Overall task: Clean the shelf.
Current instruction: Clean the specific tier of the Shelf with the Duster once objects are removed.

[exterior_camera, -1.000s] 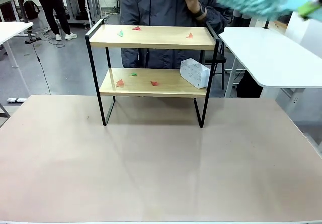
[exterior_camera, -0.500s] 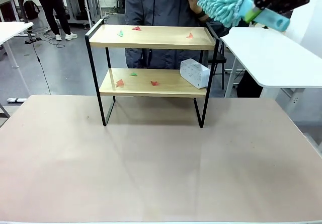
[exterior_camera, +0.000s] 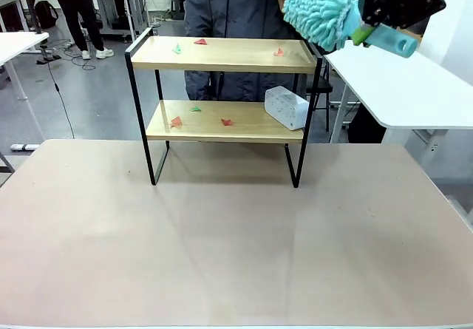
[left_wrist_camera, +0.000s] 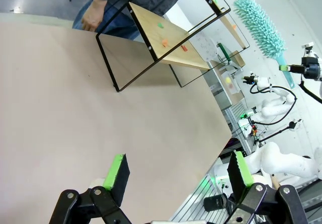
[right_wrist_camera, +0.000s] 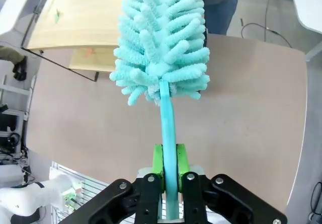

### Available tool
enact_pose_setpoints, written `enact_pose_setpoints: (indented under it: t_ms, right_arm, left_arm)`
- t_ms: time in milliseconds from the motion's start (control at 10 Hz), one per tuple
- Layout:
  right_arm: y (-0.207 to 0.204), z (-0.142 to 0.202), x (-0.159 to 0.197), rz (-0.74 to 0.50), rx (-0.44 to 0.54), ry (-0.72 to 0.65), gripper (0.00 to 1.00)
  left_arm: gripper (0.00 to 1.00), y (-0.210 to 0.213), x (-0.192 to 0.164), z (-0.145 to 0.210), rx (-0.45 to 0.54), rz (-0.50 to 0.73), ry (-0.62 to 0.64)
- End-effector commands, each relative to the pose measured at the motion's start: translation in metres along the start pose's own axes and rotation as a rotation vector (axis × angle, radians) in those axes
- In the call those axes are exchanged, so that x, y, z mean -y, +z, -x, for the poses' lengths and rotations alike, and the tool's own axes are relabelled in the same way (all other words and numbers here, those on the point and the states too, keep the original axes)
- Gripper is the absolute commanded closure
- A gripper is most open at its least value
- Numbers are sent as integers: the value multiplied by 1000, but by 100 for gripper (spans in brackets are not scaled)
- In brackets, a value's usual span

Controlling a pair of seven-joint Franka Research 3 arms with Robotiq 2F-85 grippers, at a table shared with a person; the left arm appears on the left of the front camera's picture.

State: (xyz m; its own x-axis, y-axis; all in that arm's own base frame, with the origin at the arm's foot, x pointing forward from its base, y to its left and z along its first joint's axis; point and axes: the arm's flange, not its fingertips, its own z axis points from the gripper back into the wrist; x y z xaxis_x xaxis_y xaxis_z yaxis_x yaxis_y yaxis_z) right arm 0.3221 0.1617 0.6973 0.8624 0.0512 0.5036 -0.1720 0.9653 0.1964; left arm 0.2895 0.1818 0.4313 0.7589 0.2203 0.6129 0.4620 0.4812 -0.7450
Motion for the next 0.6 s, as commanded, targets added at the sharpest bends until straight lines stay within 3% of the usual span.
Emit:
enact_pose_setpoints:
  t_ms: [0,500]
  right_arm:
    - [-22,4,-18,76,-23,-22,88]
    - [-54,-2,-38,114,-46,-40,88]
  left_arm:
    - [0,-2,1,0,20,17,-21]
    - [0,-2,1,0,20,17,-21]
